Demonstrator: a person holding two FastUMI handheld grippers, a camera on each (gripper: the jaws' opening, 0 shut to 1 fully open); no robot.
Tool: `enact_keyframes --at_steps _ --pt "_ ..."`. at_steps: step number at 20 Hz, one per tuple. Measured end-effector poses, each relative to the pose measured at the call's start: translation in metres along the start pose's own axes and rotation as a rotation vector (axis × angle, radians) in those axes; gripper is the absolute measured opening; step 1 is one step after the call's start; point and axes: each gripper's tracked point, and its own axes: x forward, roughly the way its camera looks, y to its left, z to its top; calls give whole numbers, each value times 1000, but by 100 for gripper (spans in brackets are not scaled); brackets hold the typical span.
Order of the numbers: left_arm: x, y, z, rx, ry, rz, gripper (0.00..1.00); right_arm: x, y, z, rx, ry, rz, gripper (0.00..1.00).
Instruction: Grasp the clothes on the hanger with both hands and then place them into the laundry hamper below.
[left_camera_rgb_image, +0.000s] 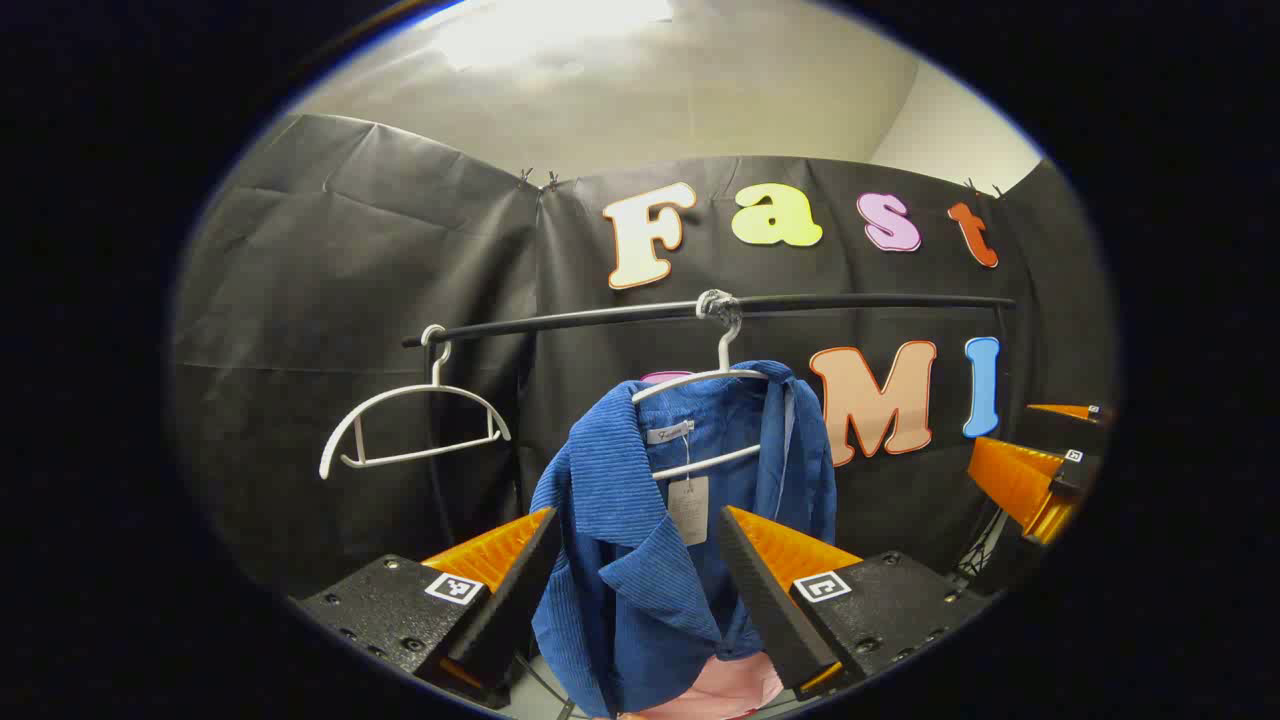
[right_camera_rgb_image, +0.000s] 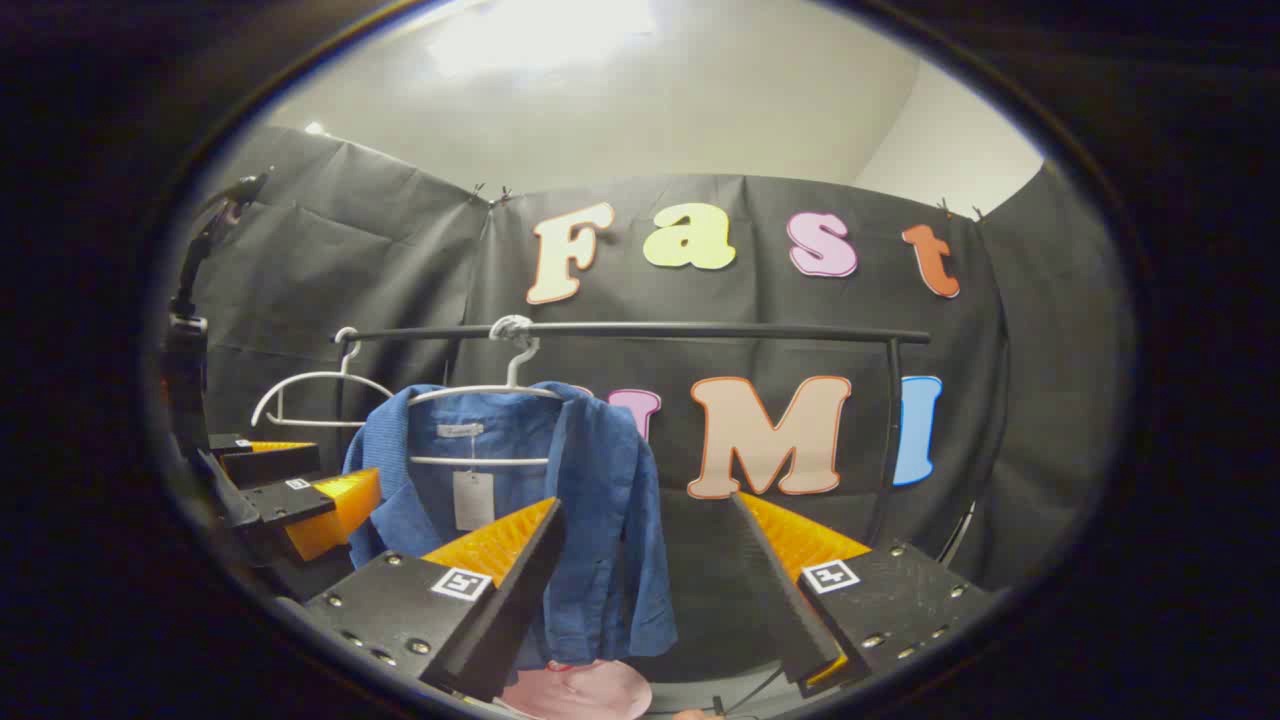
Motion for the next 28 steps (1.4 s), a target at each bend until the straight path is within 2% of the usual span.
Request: enact_keyframes --at_steps 1,3,4,5,7,8,18,28 --pt "1 0 2 3 -7 6 95 1 -3 0 -7 -3 -4 93" --pt "5 -1 4 1 -12 16 97 4 -7 1 -13 -1 1 93" --pt "6 -2 3 -2 -10 20 97 3 -8 2 -14 -3 4 97" --pt "6 -3 3 -6 -8 25 97 3 -9 2 -17 -6 5 93" --pt "7 -5 2 -10 -3 29 97 3 -9 3 -21 -11 13 93" --pt "8 -5 0 -8 -1 31 95 3 -10 4 -20 -13 16 97" --pt "20 -5 -15 18 38 61 95 8 -8 1 -33 -18 36 97" --pt "46 -9 -69 -37 170 114 95 28 0 -9 -35 -3 79 97"
